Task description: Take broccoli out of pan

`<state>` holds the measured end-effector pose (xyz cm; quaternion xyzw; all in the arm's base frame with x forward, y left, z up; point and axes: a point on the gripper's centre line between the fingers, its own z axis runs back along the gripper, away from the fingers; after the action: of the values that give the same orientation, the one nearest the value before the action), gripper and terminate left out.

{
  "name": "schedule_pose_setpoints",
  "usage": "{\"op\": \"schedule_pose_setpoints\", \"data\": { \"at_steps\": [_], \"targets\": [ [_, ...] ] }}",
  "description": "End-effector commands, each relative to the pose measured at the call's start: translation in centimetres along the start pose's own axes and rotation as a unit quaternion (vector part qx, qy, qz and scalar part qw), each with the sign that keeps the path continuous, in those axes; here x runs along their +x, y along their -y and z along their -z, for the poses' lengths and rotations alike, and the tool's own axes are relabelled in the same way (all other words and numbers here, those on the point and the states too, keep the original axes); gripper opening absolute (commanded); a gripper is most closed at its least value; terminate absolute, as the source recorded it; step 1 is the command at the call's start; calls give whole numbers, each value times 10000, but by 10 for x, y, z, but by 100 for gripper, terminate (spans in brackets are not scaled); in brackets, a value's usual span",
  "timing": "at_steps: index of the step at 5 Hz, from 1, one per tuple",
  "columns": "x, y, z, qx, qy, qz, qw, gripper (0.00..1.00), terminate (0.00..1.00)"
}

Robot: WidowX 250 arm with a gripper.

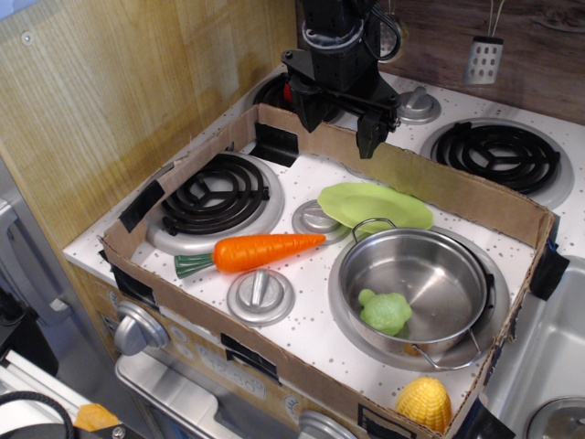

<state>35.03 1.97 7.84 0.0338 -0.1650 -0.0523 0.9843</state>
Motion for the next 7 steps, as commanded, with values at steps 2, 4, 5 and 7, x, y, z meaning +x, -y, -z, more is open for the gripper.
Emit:
{"op": "schedule_pose_setpoints", "data": {
  "at_steps": [2, 4, 5, 7],
  "targets": [
    [-2, 0, -20, 281, 9, -248, 9993, 100, 0],
    [-25, 18, -52, 612, -160, -995, 9930, 100, 0],
    [-41, 35, -56, 502, -360, -1903, 9798, 100, 0],
    [-60, 72, -48, 755, -855, -2993, 9473, 100, 0]
  ]
}}
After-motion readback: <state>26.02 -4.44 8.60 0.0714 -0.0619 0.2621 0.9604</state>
